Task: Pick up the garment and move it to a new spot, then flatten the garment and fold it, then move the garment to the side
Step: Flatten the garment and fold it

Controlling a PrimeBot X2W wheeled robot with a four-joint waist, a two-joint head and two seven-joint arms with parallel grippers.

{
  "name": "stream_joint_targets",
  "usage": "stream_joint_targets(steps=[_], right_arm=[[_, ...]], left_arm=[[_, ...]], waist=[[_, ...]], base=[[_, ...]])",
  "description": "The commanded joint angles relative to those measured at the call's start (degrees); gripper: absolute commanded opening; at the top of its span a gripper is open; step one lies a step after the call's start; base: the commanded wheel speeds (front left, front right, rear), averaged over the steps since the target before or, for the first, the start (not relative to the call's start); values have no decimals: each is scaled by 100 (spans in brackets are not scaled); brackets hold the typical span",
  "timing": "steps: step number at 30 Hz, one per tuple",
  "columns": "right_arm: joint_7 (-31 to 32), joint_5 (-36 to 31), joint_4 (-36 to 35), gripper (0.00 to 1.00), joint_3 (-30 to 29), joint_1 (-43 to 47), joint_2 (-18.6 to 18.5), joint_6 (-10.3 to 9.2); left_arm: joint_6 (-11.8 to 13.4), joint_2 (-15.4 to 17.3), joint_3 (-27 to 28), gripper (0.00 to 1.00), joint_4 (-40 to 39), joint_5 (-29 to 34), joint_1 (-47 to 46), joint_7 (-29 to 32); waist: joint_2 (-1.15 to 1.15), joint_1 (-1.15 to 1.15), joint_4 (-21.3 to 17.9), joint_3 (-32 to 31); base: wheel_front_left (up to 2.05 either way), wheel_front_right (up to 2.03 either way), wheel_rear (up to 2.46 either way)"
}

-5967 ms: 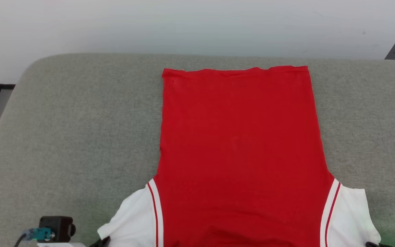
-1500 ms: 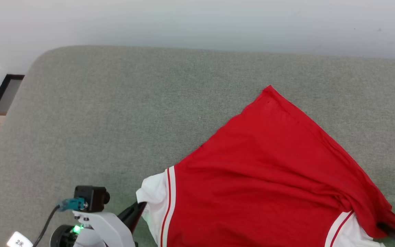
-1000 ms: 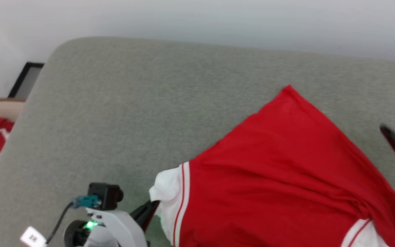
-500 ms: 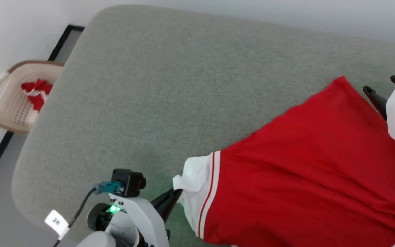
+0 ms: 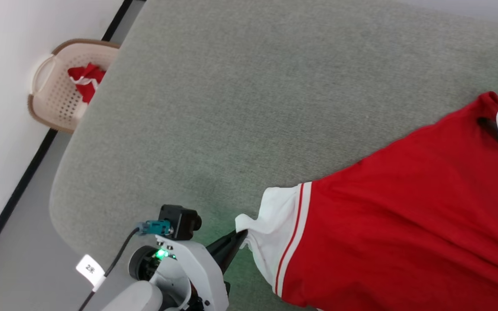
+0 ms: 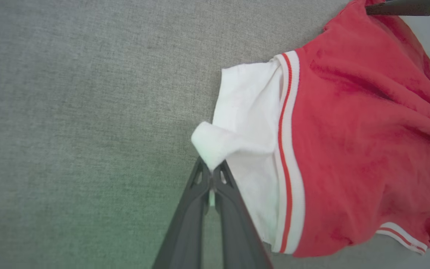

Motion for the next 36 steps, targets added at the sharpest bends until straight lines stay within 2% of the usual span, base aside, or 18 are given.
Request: stream_joint_targets(steps=[1,3,4,5,7,14,25,29,36], right_arm=[[150,114,159,100,239,125,38,-4],[346,305,317,100,438,110,54,-2],[496,334,377,13,577,100,43,0],[590,373,443,0,678,85,16,0],[685,506,543,0,773,1,0,0],[341,735,683,0,841,-431,49,-6],[-292,1138,239,0,1162,-1075,179,-5],[-665,1364,345,0,893,-1274,341,-5],[-1157,1197,703,0,607,-1679,646,-4]], left_arm=[[-29,-28,-11,0,25,-3,-68,-12],[-48,-52,-16,0,74,-19,-83,-24],[-53,-57,-15,0,94,-24,-90,-32],[-53,-63,-11,0,107,-27,-95,-39],[-55,-59,4,0,133,-34,-99,-56],[-48,136,129,0,69,-127,-221,93],[92,916,635,0,-453,-235,-1432,1106],[2,1116,711,0,-317,-156,-2156,1550],[-290,1124,813,0,371,-9,-3508,1953]], waist=[[0,0,120,94],[0,0,141,105],[0,0,145,108],[0,0,144,110],[0,0,131,103],[0,0,-107,-108],[0,0,-897,-821],[0,0,-1188,-1109],[0,0,-1626,-1519]], base=[[0,0,0],[0,0,0],[0,0,0],[0,0,0],[0,0,0],[0,0,0],[0,0,0],[0,0,0],[0,0,0]])
